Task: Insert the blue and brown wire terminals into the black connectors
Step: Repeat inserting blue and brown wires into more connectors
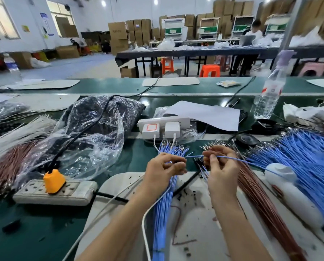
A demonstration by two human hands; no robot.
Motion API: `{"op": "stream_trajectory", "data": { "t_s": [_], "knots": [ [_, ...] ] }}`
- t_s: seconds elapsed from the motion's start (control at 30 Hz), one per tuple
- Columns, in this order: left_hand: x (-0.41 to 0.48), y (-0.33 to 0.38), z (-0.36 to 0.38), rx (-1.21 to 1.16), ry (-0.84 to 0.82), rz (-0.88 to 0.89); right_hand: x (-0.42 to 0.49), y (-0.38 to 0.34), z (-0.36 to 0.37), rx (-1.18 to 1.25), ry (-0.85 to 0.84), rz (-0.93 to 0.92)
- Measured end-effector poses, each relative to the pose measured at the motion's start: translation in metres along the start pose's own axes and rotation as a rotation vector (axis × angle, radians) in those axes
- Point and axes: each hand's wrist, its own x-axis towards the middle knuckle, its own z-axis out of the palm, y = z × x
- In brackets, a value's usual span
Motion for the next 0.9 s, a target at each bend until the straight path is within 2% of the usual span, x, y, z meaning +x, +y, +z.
{"op": "stream_trajectory", "data": {
  "t_s": [0.1,0.23,0.43,0.57,0.9],
  "knots": [
    [0.001,-0.006,-0.004,-0.083,-0.041,0.051,-0.002,0.000,0.002,0.008,0.000,-0.091],
    [0.003,-0.013,-0.004,-0.063,-0.039,0.015,-0.009,-0.007,0.004,-0.009,0.001,-0.195],
    [0.002,-0.018,-0.002,-0.048,-0.030,0.053,-0.018,-0.018,0.006,-0.087,-0.038,-0.470],
    [0.001,-0.016,-0.001,-0.024,-0.017,0.071,-0.021,-0.024,0.004,-0.070,-0.016,-0.584],
    [-0.003,-0.012,-0.001,0.013,-0.026,0.064,-0.024,-0.017,0.004,-0.123,-0.055,-0.631]
  ]
}}
